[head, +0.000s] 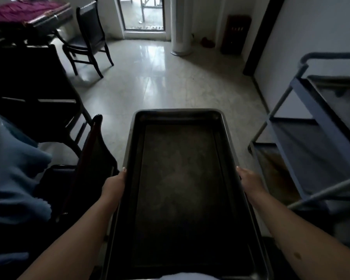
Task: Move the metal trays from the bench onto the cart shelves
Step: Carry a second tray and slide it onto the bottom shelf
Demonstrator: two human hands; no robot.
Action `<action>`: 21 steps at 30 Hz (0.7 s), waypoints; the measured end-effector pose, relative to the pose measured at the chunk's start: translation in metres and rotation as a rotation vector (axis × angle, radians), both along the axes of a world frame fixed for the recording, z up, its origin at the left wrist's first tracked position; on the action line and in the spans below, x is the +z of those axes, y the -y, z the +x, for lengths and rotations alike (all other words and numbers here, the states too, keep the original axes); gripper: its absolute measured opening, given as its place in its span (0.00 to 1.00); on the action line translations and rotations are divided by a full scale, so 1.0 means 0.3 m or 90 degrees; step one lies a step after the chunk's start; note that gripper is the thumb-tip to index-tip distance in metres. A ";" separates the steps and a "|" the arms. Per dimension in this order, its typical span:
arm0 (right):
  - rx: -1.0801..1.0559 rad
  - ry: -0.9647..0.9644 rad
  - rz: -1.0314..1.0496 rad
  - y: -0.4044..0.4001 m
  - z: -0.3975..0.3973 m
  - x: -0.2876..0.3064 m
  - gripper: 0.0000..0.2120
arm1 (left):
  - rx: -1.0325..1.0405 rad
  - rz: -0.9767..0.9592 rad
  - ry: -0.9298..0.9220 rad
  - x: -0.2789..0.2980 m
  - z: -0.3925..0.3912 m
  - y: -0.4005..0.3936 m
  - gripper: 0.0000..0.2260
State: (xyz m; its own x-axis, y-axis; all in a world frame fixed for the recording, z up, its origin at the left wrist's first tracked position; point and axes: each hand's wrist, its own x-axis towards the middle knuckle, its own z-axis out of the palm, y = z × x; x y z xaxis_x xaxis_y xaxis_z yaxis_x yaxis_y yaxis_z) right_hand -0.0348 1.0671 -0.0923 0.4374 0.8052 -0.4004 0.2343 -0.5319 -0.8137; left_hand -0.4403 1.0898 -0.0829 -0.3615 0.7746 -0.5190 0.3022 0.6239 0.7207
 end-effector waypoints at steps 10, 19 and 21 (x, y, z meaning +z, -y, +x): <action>0.023 0.061 0.001 -0.687 -0.021 -0.041 0.18 | 0.024 -0.006 0.037 -0.022 -0.009 -0.653 0.33; -0.110 0.074 -0.054 -1.102 0.066 -0.016 0.20 | -0.148 0.003 -0.015 0.033 0.102 -1.353 0.33; -0.144 0.071 -0.064 -1.140 0.105 -0.013 0.20 | -0.212 0.000 -0.037 0.035 0.170 -1.483 0.34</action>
State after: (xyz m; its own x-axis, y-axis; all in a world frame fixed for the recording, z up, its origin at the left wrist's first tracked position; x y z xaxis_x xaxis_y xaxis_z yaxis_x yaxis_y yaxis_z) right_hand -0.0032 1.4091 -0.0962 0.6476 0.6409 -0.4121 0.1857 -0.6573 -0.7304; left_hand -0.3892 1.5347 -0.0723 -0.1176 0.8552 -0.5047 0.5303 0.4838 0.6962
